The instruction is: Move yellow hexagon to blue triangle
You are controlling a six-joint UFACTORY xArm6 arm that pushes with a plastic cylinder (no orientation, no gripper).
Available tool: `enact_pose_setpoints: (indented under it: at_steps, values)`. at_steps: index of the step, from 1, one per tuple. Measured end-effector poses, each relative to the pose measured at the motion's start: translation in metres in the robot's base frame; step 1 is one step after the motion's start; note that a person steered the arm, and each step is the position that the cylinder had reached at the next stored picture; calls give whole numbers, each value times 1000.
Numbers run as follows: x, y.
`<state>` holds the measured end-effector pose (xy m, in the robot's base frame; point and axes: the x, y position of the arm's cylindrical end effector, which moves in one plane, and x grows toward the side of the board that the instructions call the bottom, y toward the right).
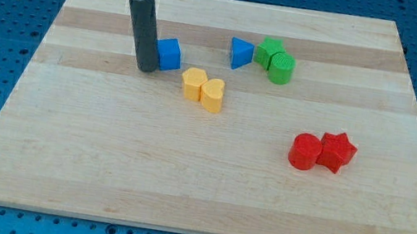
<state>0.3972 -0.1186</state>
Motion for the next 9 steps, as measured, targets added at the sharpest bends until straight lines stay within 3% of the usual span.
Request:
enact_pose_setpoints:
  at_steps: [1, 2, 4, 7, 9]
  values:
    - [35, 4]
    - [43, 31]
    - [33, 94]
    - [45, 49]
    - [37, 67]
